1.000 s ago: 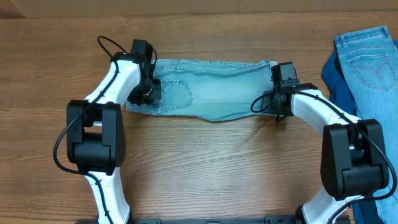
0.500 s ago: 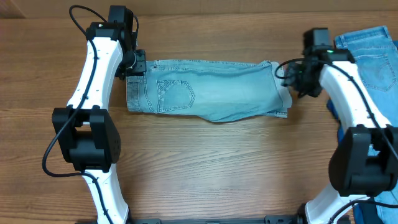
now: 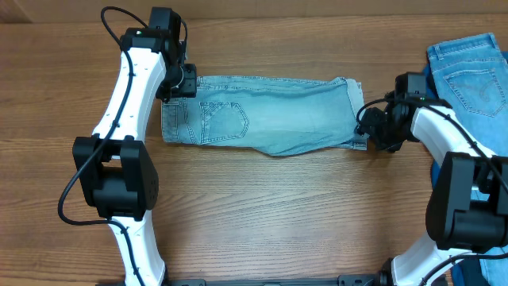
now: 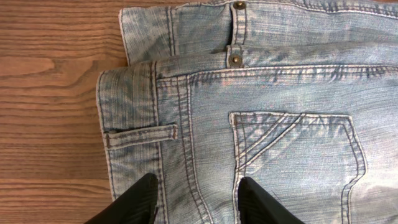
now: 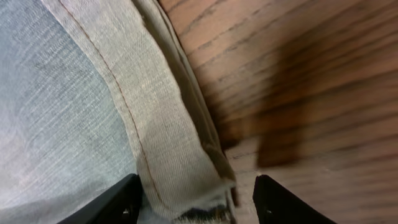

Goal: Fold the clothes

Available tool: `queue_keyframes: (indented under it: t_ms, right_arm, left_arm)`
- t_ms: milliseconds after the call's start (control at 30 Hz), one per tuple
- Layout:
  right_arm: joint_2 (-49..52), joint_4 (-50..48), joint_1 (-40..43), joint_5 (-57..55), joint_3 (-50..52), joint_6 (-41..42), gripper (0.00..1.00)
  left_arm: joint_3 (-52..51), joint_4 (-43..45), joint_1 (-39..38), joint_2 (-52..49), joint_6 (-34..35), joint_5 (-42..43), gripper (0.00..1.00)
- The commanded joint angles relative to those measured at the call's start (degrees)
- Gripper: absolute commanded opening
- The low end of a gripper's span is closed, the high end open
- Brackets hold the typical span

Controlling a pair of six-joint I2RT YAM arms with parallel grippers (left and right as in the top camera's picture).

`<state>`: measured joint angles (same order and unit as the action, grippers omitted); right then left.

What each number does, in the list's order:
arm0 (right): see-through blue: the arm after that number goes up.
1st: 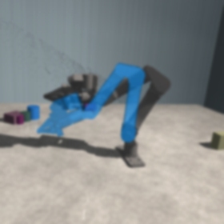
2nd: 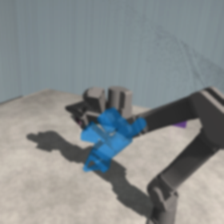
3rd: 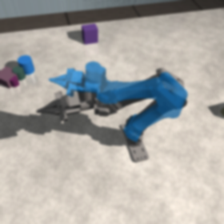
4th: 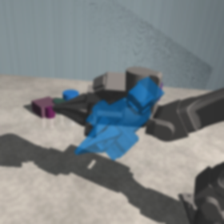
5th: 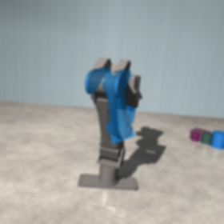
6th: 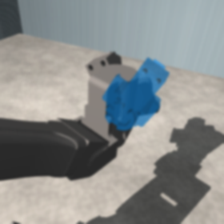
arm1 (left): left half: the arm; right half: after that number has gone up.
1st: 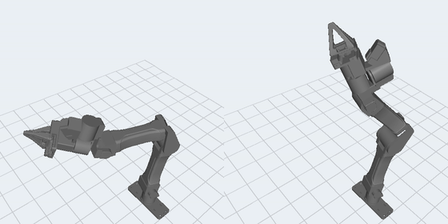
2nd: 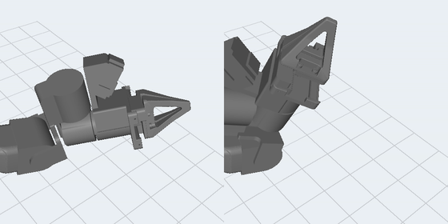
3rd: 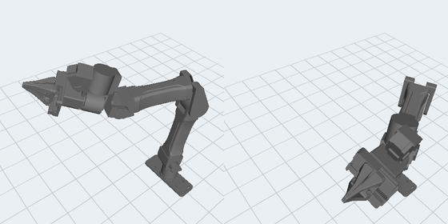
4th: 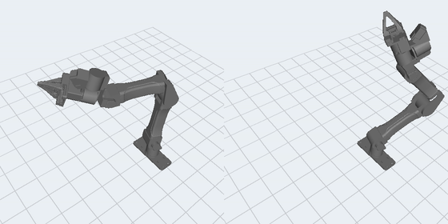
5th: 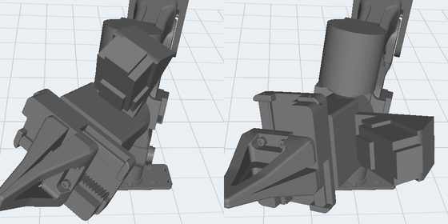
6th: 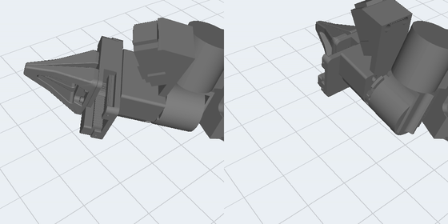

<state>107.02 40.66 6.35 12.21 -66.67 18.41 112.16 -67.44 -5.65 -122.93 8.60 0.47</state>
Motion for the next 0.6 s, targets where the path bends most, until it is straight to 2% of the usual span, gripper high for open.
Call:
queue_keyframes:
  t_ms: [0, 100, 233, 267, 333, 400, 467, 567]
  right_arm:
    - [-0.4, -1.9, 0.0, 3.3, 3.0, 2.1, 0.61]
    - [-0.4, -5.0, 0.0, 4.8, 5.6, 3.3, 0.61]
    - [-0.4, -9.2, 0.0, 18.8, 6.8, 3.3, 0.6]
    - [-0.4, -9.6, 0.0, 19.5, 6.8, 3.3, 0.6]
    - [-0.4, -10.5, 0.0, 19.4, 6.8, 2.8, 0.51]
    - [-0.4, -11.4, 0.0, 19.4, 6.8, 2.6, 0.36]
    - [-0.4, -12.0, 0.0, 19.1, 6.8, 2.6, 0.31]
    - [-0.4, -12.0, 0.0, 18.8, 6.8, 1.5, 0.16]
  left_arm:
    - [0.1, 0.4, -0.4, -0.5, -0.7, 0.6, 0.49]
    - [0.1, 0.4, -0.4, -0.5, -0.7, 0.6, 0.49]
    - [0.1, 0.9, -0.4, -0.5, -0.7, 0.6, 0.49]
    - [0.1, 0.8, -0.4, -0.5, -0.7, 0.6, 0.49]
    - [0.1, 0.6, -0.4, -0.5, -0.7, 0.6, 0.49]
    - [0.1, 0.6, -0.4, -0.5, -0.7, 0.6, 0.48]
    - [0.1, 0.6, -0.4, -0.5, -0.7, 0.6, 0.47]
    - [0.1, 0.6, -0.4, -0.5, -0.7, 0.6, 0.48]
